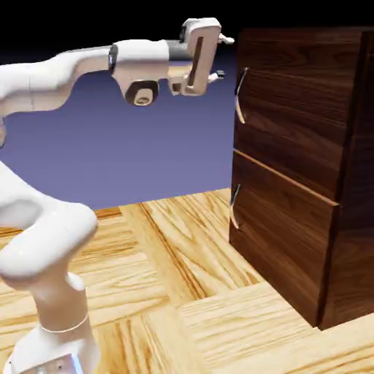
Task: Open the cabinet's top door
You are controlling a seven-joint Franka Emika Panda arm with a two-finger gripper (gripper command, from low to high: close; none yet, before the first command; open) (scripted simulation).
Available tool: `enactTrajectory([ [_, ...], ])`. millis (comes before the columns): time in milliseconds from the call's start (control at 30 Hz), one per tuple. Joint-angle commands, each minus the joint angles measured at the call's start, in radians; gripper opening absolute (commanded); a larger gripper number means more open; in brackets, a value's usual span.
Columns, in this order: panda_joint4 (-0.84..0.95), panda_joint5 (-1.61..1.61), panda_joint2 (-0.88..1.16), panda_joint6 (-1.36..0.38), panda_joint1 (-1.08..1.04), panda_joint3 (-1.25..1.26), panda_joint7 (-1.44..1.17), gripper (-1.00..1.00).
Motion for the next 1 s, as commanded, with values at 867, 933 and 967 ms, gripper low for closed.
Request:
enactTrajectory([
  [867,0.173,0.669,-0.315,-0.213,-0.365,0.288,0.604,-1.0],
  [933,0.1,0.699,-0.376,-0.299,-0.325,0.241,0.603,-1.0],
  [967,0.064,0.712,-0.407,-0.341,-0.307,0.219,0.603,-1.0],
])
